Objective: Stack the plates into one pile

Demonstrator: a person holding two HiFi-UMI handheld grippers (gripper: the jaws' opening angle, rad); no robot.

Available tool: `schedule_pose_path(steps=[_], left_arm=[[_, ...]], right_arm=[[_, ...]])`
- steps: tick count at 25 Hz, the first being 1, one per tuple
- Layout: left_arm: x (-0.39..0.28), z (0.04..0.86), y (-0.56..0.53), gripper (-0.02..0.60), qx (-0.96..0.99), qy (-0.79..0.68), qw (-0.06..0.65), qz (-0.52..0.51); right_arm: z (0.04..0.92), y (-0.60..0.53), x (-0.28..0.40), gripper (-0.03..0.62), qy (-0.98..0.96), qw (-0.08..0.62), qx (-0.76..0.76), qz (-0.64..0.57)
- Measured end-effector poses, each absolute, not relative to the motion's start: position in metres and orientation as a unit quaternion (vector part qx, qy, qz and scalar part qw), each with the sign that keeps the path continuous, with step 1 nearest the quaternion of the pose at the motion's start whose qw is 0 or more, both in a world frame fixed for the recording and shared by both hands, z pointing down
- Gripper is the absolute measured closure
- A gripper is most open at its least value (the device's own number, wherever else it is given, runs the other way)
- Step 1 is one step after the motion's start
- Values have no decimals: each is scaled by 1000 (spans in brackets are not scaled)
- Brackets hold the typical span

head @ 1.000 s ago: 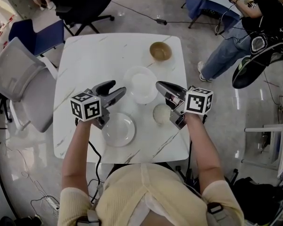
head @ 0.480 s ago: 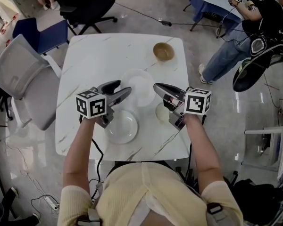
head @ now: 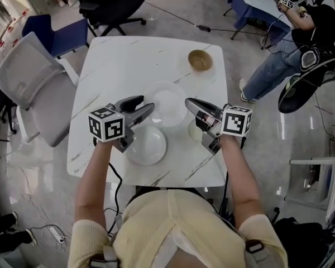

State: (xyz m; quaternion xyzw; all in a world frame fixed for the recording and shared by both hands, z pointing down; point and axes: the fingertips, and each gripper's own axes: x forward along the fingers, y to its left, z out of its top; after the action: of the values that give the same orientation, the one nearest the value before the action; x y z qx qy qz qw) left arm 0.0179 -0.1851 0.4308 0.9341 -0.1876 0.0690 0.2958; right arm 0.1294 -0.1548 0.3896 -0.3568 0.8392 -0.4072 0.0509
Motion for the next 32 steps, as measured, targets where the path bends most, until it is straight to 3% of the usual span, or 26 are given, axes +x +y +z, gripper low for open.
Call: schedule_pose_path(steps=[5,9,23,32], left_arm=[[2,428,-176,368,931,-206,292,69],[-16,429,-168,416,926,-227,294,64],[-62,434,-135,434,908,-281,300,80],[-87,457,-106,449,888,-306,330,95]], right_arm=[[390,-151,118,579,843,50,-345,-410],[394,-147,105,579,843,49,-337,-416],[407,-130,65,579,847,41,-299,-437],[426,-113,41,577,850,0,-293,-439]])
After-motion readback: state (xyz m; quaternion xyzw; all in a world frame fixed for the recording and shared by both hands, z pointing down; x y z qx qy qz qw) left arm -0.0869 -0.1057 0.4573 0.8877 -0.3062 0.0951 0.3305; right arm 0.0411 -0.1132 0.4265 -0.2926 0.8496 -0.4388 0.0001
